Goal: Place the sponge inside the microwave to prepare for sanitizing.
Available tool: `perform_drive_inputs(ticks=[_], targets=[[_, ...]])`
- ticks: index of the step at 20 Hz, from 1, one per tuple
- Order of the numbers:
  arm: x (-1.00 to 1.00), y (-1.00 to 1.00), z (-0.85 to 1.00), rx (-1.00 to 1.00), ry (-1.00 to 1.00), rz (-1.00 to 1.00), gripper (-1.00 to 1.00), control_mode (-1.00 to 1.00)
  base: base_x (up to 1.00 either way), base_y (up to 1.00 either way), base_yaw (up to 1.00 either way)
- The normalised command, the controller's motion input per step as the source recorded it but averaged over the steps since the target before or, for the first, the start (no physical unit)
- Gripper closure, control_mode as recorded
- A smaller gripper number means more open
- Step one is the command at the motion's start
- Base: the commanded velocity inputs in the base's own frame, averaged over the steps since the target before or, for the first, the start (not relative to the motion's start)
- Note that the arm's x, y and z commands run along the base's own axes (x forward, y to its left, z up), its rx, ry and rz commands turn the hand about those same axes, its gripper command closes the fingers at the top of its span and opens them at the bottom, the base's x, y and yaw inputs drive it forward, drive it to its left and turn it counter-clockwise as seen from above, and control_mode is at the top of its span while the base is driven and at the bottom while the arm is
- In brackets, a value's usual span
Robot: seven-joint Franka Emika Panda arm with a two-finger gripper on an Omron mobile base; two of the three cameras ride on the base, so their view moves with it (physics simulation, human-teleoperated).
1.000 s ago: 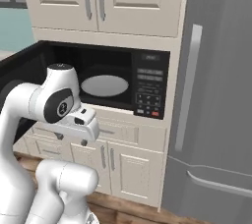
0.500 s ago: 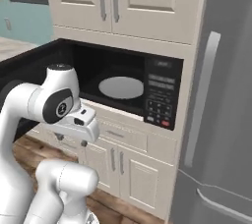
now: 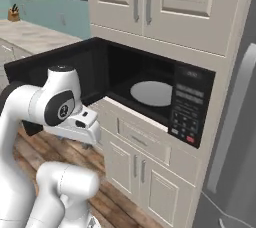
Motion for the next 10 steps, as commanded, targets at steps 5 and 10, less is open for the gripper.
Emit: perform_drive_inputs(ticks=[5,10], targets=[[0.00,0.00,0.00,0.00,0.00,0.00,-1.00,1.00,0.00,-0.05,0.50],[0.00,0.00,0.00,0.00,0.00,0.00,-1.00,1.00,0.00,0.21,0.49]])
